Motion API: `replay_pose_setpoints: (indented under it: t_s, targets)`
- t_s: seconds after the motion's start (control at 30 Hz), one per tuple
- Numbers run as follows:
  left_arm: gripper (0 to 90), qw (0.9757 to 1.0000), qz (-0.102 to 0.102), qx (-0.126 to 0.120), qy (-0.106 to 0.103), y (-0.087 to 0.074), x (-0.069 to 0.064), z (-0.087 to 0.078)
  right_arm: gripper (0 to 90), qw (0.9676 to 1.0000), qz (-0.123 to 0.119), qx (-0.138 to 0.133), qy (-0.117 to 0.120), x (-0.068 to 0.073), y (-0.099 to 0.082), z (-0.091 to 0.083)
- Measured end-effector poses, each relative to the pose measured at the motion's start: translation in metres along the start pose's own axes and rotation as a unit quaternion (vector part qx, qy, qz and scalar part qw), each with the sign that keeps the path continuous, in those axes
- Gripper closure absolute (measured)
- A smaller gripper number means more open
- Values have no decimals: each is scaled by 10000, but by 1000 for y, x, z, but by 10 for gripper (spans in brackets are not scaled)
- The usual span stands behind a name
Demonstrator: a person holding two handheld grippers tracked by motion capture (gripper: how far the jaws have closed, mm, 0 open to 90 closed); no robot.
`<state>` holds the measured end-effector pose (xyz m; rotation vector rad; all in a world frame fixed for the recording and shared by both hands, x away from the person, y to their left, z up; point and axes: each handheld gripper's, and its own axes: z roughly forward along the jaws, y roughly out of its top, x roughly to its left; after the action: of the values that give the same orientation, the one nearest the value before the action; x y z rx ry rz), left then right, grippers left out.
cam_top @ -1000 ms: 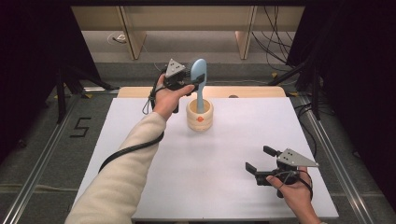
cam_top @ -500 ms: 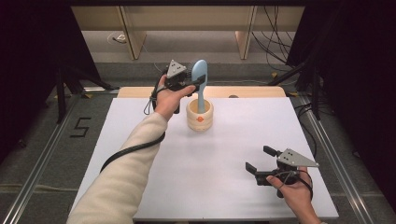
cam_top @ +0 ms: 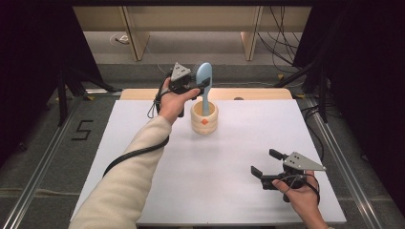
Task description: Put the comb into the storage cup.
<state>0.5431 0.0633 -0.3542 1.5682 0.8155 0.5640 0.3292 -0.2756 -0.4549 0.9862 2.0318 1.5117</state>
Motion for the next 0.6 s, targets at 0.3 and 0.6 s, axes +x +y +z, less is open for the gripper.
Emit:
replay_pose_setpoints:
  t_s: [0.3,0.6]
  targets:
    - [494,10000,-2,22,-3,-3,0,1,49,10000,8,2,4,0,0,0]
    - [494,10000,-34,55,-10,-8,0,3,49,10000,17,0,12,0,-1,1]
